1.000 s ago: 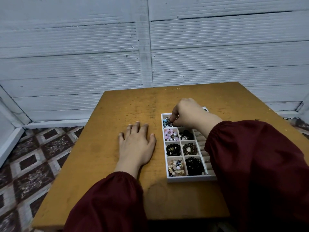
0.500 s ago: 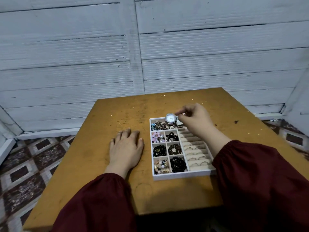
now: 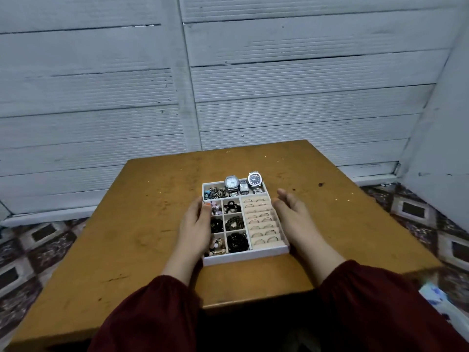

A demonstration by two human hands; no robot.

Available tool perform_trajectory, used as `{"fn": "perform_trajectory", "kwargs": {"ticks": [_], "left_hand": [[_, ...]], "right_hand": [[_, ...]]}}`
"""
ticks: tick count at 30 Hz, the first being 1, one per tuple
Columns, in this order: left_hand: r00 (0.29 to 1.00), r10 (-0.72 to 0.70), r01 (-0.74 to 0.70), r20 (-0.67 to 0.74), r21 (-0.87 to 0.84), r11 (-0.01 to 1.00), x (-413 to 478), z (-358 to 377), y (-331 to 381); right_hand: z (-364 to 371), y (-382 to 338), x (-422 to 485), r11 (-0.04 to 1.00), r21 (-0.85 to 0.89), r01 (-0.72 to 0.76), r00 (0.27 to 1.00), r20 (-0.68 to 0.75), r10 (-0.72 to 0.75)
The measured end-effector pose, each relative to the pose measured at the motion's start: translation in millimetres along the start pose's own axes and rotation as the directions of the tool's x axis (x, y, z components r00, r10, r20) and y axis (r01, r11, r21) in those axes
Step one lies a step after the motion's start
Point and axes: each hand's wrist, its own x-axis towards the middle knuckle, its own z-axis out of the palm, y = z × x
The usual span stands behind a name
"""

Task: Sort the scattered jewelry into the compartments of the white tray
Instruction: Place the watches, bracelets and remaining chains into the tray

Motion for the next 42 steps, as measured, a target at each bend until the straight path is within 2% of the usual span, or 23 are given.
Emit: {"fn": "perform_trajectory", "kwargs": {"ticks": [3, 7, 14, 23, 30, 42], "left_hand": [[0.997, -0.072, 0.070, -0.034, -0.039, 0.997, -6, 5, 4], [0.993, -0.111, 0.107, -0.045, -0.081, 0.991, -11, 8, 2], [0.987, -0.147, 0.140, -0.062, -0.102, 0.985, -7, 12, -1], [0.987, -0.139, 0.125, -0.086, -0.144, 0.982, 21, 15, -2], [0.992, -0.105, 0.100, -0.071, -0.078, 0.992, 66, 21, 1], [0.994, -0.080, 0.078, -0.074, -0.029, 0.997, 160, 33, -2]], "right_hand": [[4, 1, -8, 0.994, -0.103, 0.045, 0.999, 0.025, -0.043], [9, 6, -13, 0.988, -0.124, 0.096, 0.995, 0.050, -0.091], [14, 11, -7, 0.983, -0.131, 0.126, 0.991, -0.022, -0.130], [24, 10, 24, 0.973, -0.180, 0.144, 0.986, -0.061, -0.157], [40, 5, 75, 0.954, -0.271, 0.132, 0.988, -0.041, -0.149], [61, 0, 169, 0.958, -0.254, 0.136, 0.986, -0.059, -0.156]]}}
